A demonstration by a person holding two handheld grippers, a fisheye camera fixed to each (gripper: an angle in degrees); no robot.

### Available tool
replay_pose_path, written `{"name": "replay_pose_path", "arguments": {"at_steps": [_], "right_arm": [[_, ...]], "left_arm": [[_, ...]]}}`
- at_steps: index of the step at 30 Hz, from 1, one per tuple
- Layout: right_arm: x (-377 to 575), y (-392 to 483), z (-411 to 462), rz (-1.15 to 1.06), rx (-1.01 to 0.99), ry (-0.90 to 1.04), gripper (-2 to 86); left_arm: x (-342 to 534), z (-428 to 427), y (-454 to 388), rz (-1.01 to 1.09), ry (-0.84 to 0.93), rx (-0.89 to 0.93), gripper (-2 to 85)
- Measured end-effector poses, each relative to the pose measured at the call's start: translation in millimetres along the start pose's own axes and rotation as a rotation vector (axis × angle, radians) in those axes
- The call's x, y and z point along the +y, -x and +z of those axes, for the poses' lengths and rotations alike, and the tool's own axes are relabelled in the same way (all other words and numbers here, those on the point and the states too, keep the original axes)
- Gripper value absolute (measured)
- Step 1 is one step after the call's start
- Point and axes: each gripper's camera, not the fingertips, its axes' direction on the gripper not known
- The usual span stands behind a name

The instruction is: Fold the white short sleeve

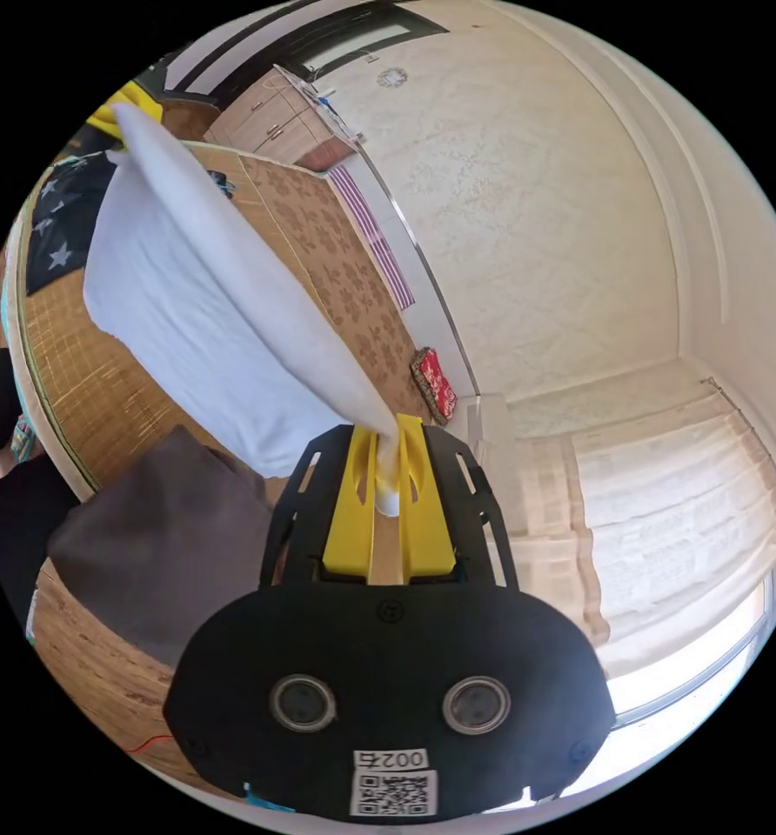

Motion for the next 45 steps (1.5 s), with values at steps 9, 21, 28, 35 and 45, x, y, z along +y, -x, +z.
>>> {"name": "replay_pose_path", "arguments": {"at_steps": [9,21,28,35,45], "right_arm": [[97.4,-51.9,52.4,0.113,0.164,0.147,4.0],[259.9,11.9,65.8,0.1,-0.06,0.251,4.2],[304.9,25.4,64.1,0.11,-0.104,0.244,4.3],[337.5,36.6,73.1,0.177,-0.12,0.266,4.2],[366.8,44.5,92.5,0.384,-0.131,0.246,4.4]], "left_arm": [[-94.3,2.3,-47.9,0.014,-0.194,0.105,-0.9],[-86.4,-4.9,-146.8,0.271,-0.239,0.409,-0.9],[-63.9,-14.3,-159.4,0.345,-0.268,0.489,-0.8],[-51.9,-12.2,-177.6,0.351,-0.258,0.483,-0.7],[-42.1,21.5,-186.5,0.255,-0.2,0.491,-1.2]]}}
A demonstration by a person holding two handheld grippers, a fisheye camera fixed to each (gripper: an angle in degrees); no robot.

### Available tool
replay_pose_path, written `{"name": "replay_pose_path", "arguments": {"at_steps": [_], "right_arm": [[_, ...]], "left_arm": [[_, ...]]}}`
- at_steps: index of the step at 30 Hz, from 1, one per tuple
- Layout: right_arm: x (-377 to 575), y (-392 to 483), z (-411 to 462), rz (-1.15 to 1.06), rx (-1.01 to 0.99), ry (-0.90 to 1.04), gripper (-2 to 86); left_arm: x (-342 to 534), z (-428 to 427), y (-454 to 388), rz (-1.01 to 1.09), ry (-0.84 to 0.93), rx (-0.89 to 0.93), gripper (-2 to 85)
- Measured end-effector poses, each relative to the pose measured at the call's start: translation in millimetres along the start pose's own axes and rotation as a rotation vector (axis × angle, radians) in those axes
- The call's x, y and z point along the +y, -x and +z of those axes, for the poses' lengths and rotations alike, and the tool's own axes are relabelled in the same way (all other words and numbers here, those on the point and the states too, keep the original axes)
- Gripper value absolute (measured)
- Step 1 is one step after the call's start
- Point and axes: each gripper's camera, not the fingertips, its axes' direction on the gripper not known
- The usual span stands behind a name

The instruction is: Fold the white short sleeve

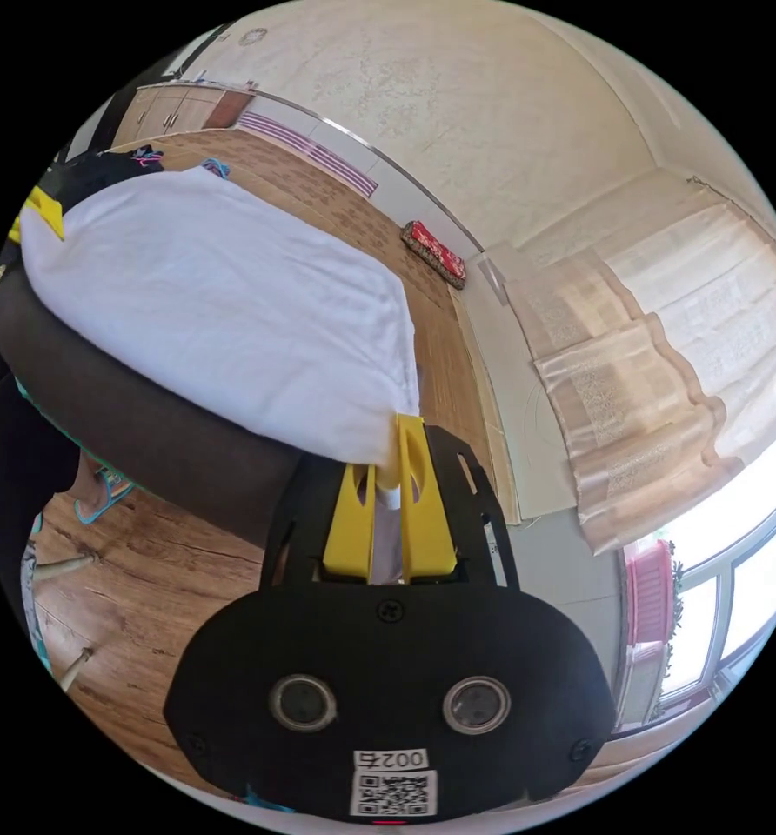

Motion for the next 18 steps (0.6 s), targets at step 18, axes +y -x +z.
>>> {"name": "replay_pose_path", "arguments": {"at_steps": [18], "right_arm": [[41.9,-1.6,0.7,-0.079,-0.012,0.012,5.0]], "left_arm": [[57.9,-16.4,13.0,-0.006,-0.04,0.007,0.7]]}}
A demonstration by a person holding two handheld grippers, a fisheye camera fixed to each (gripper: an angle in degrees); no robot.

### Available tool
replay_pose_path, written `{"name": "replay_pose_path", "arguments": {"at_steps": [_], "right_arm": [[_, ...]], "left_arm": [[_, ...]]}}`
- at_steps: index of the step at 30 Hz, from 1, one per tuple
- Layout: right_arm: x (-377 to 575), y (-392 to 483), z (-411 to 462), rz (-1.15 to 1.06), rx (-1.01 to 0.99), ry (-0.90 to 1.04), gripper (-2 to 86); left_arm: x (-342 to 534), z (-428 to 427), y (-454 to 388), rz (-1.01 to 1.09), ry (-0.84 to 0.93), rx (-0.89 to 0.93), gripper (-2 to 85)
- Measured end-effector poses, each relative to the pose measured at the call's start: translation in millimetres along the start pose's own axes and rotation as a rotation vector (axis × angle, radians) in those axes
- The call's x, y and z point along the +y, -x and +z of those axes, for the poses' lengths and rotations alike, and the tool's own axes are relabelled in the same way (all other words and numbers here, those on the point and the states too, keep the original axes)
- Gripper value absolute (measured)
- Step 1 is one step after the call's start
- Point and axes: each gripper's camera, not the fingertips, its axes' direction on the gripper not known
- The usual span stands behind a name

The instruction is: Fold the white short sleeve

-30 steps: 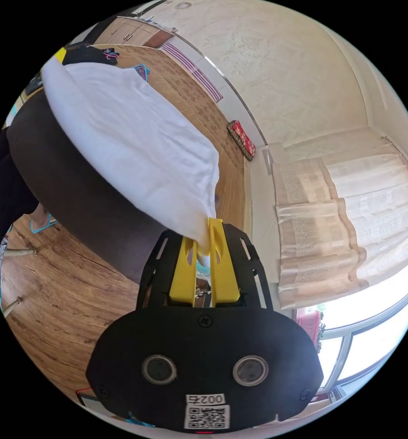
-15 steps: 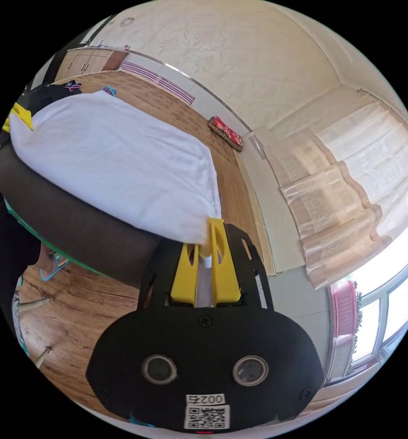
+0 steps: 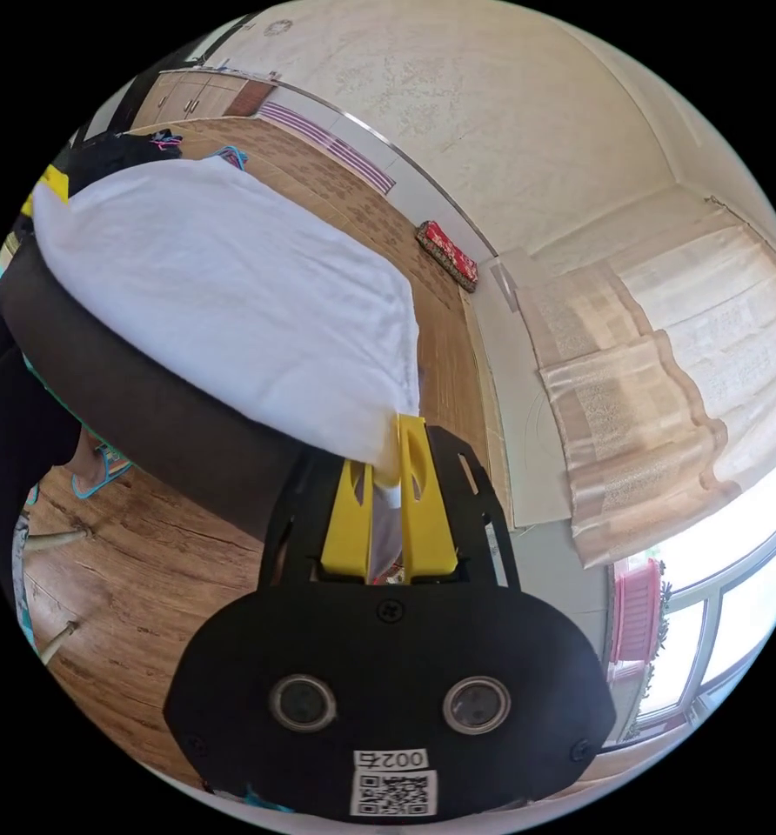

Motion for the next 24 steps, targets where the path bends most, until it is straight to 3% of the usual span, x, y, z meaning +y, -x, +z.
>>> {"name": "replay_pose_path", "arguments": {"at_steps": [14,24], "right_arm": [[64.6,-13.7,-27.0,0.058,-0.074,0.12,5.8],[98.5,7.2,-87.4,0.196,-0.247,0.012,5.3]], "left_arm": [[86.7,-30.0,30.7,-0.131,-0.014,0.027,-1.1],[173.9,-41.4,59.1,-0.337,0.018,0.055,-1.3]]}}
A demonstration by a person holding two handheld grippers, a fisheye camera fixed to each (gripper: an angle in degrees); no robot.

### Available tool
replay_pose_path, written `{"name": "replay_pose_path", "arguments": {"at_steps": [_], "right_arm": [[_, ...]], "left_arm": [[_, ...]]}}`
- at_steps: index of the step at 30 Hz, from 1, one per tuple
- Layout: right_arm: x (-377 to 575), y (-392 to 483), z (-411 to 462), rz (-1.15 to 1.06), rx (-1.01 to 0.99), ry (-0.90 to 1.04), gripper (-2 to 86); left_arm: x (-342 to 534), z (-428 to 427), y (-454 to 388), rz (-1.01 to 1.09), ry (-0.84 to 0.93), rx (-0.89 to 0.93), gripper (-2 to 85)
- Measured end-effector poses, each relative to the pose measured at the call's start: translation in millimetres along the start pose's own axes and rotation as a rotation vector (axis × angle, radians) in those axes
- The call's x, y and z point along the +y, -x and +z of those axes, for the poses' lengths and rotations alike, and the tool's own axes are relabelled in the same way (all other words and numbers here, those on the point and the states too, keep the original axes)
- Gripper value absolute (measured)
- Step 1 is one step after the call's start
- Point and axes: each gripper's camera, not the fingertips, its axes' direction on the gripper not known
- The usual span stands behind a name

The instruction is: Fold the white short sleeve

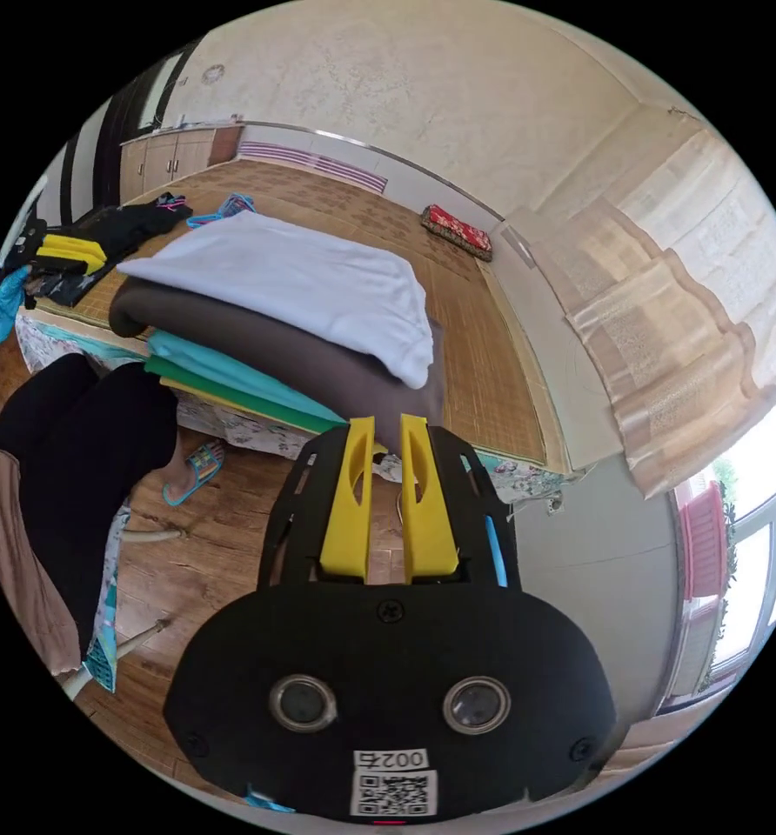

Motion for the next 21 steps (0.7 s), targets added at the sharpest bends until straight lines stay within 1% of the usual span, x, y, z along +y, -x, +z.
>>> {"name": "replay_pose_path", "arguments": {"at_steps": [6,12,14,17,21], "right_arm": [[0.0,46.8,-36.7,0.009,-0.127,-0.11,4.4],[-18.8,119.7,-65.6,-0.103,-0.288,-0.214,4.1],[-29.4,154.8,-73.7,-0.175,-0.368,-0.24,4.1],[-40.0,200.1,-81.4,-0.266,-0.459,-0.274,4.1],[-46.5,254.4,-81.2,-0.332,-0.555,-0.304,3.9]], "left_arm": [[68.3,-18.3,40.1,-0.182,0.01,-0.062,-1.4],[135.6,-40.4,72.6,-0.357,0.024,-0.133,-1.1],[160.4,-49.5,81.7,-0.41,0.018,-0.145,-1.0],[187.1,-59.6,89.1,-0.454,0.016,-0.16,-1.1],[212.8,-68.8,95.0,-0.496,0.021,-0.182,-1.2]]}}
